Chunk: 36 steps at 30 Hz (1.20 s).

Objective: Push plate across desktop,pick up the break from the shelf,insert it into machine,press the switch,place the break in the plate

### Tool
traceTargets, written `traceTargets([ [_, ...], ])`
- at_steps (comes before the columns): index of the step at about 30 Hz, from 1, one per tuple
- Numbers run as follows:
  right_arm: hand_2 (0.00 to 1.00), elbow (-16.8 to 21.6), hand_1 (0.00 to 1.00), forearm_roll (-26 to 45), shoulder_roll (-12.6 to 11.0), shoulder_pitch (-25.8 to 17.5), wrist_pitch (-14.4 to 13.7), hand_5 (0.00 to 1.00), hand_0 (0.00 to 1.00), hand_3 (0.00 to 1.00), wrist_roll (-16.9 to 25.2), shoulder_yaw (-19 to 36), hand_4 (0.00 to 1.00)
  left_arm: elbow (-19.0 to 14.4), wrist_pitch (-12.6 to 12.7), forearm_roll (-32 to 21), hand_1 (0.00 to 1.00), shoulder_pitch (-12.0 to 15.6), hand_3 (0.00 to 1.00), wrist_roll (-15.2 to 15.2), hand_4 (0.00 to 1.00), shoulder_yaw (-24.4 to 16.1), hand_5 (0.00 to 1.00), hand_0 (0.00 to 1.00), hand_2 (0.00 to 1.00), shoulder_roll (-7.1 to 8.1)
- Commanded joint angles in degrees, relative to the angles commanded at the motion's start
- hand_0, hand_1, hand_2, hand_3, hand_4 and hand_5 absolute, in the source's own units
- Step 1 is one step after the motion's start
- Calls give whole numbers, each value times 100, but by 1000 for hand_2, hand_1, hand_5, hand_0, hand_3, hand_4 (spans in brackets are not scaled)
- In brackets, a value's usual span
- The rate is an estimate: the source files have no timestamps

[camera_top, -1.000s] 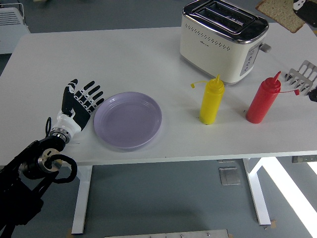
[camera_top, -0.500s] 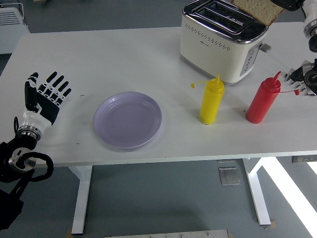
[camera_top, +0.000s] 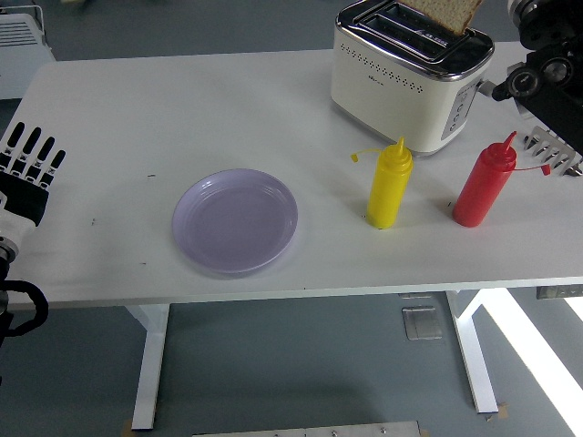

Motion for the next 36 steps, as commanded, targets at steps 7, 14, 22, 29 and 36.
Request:
traceTargets([
  [7, 525, -696, 555, 297, 440, 579, 4, 2, 546, 423, -31, -485, 175, 5, -9, -57, 743, 13, 683, 12, 592, 17, 940, 826, 697, 9],
  [14, 526, -1430, 553, 439, 837, 939, -18, 2, 545, 424, -23, -900, 175, -71, -50, -448, 741, 13, 681, 61, 593, -97, 938, 824, 694, 19],
  [22, 526, -2195, 552, 551, 1113, 1125, -64, 2, 543, 425, 67, -1330, 175, -128, -74, -896, 739, -10, 677, 122, 594, -235, 935, 821, 692, 13],
  [29, 526, -2650, 552, 682, 1217, 1093, -136, 2, 543, 425, 195, -1582, 177, -65, -108, -1210, 738, -42, 676, 191, 597, -218, 936, 819, 690, -13],
  [36, 526, -2949, 552, 798, 1342, 1095, -192, 2, 543, 425, 241, -1738, 179, 5, -121, -1456, 736, -96, 678, 253, 598, -92, 935, 816, 689, -59],
])
